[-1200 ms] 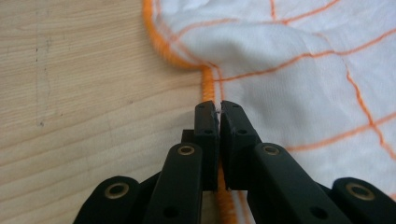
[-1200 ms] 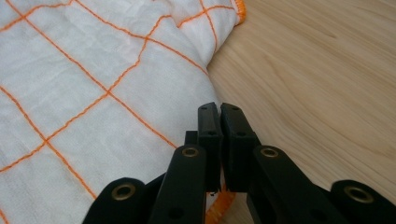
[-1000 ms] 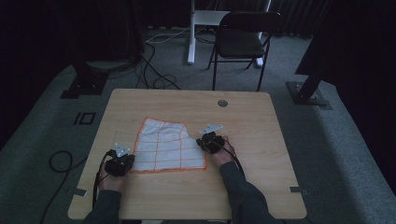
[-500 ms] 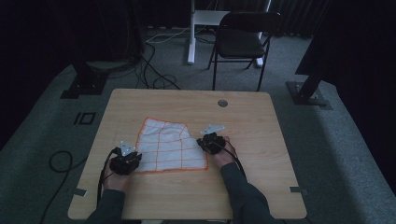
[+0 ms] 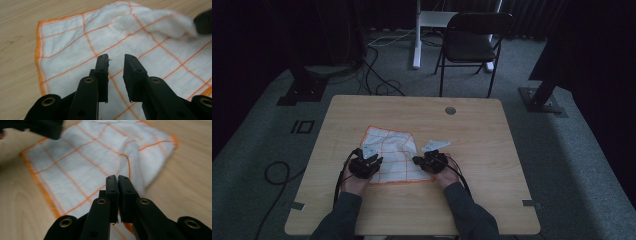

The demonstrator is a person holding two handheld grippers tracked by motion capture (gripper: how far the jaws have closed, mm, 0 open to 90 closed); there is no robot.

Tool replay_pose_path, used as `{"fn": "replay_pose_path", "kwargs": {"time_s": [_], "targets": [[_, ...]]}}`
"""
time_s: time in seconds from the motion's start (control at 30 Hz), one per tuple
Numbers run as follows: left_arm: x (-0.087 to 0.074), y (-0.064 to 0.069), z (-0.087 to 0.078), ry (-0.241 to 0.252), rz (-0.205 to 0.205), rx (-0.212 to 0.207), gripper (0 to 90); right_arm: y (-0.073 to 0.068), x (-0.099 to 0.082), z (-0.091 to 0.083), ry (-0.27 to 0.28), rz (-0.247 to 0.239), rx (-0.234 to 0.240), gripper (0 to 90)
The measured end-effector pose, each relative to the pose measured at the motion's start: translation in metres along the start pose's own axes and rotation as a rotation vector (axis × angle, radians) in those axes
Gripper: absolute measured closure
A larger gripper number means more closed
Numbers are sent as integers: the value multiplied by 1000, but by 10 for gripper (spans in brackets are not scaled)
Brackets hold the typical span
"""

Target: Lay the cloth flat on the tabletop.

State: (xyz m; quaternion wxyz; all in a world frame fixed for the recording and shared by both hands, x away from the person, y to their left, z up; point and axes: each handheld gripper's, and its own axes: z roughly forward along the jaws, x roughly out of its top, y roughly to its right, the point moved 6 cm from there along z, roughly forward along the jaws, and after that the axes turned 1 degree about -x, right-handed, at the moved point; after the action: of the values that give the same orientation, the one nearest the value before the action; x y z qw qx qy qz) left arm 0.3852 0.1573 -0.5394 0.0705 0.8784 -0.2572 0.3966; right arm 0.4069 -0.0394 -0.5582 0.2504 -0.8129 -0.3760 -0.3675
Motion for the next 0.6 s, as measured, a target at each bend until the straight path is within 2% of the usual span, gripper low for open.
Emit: {"fn": "replay_pose_path", "kwargs": {"time_s": [0.07, 0.23, 0.37, 0.43, 0.47, 0.5, 0.6], "targets": [[3, 3, 2, 4, 5, -3, 748, -6, -3, 2, -8, -9, 33, 875], [10, 10, 4, 12, 13, -19, 748, -21, -12, 11, -46, -46, 54, 875], [22, 27, 13, 29, 39, -63, 747, -26, -16, 15, -65, -57, 60, 872], [26, 36, 20, 20, 63, -85, 747, -26, -16, 15, -71, -68, 61, 869], [26, 36, 20, 20, 63, -85, 747, -26, -16, 15, -71, -68, 61, 869], [28, 44, 28, 12, 78, -99, 747, -27, -16, 14, -75, -79, 61, 863], [27, 51, 42, -28, 92, -102, 748, -28, -16, 12, -82, -86, 68, 831]]}}
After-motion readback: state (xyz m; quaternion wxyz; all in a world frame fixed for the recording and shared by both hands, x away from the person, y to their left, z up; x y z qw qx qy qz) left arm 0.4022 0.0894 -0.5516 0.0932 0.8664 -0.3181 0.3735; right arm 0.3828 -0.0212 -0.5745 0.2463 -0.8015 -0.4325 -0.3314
